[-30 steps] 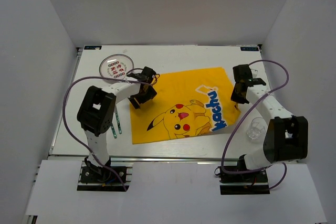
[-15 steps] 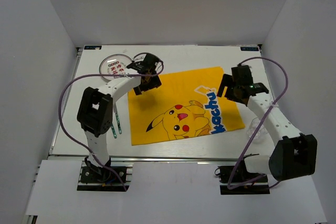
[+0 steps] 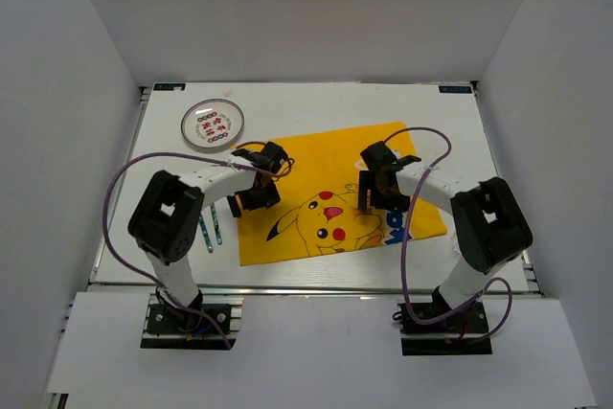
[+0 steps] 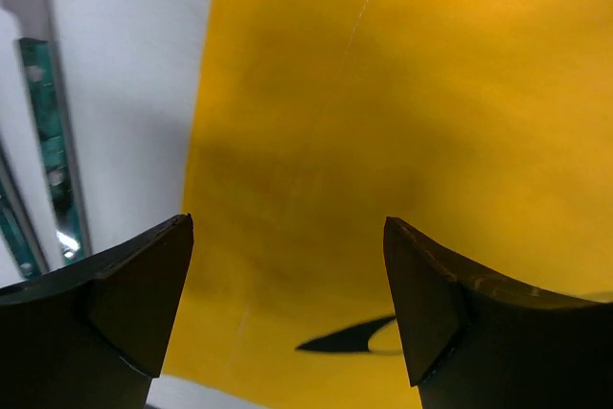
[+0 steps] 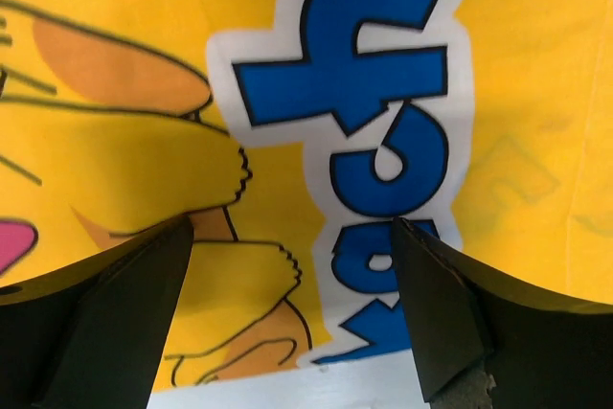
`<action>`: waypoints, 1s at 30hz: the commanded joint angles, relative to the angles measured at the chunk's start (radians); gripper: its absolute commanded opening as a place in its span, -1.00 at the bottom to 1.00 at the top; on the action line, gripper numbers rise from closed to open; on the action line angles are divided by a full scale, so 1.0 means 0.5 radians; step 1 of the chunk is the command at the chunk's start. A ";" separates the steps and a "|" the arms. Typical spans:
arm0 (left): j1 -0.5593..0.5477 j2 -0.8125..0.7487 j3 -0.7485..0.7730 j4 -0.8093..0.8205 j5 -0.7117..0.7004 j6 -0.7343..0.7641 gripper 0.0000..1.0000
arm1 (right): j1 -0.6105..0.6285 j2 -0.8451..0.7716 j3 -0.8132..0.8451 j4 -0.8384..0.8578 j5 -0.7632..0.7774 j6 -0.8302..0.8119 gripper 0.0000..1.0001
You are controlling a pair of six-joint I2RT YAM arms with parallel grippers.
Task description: Set the dinner table for one person
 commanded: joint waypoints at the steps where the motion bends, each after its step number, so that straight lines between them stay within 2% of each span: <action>1: -0.008 0.135 0.057 0.125 0.064 0.081 0.80 | -0.018 0.080 0.066 0.002 0.106 0.097 0.78; 5: 0.035 0.396 0.167 0.174 0.196 0.195 0.75 | -0.055 0.188 0.017 0.128 0.002 0.127 0.78; 11: 0.053 0.764 0.667 -0.022 0.098 0.235 0.76 | -0.156 0.397 0.164 0.147 -0.063 0.137 0.79; 18: 0.115 1.019 1.231 -0.237 0.006 0.250 0.76 | -0.273 0.752 0.740 -0.083 0.023 0.005 0.79; 22: 0.197 1.212 1.663 -0.348 -0.022 0.394 0.81 | -0.346 0.835 0.912 -0.154 0.045 -0.075 0.78; 25: 0.265 1.307 1.802 -0.354 -0.022 0.511 0.82 | -0.377 0.909 1.020 -0.209 0.045 -0.121 0.79; 30: 0.375 1.390 1.904 -0.360 0.018 0.603 0.83 | -0.398 0.952 1.014 -0.176 0.005 -0.188 0.78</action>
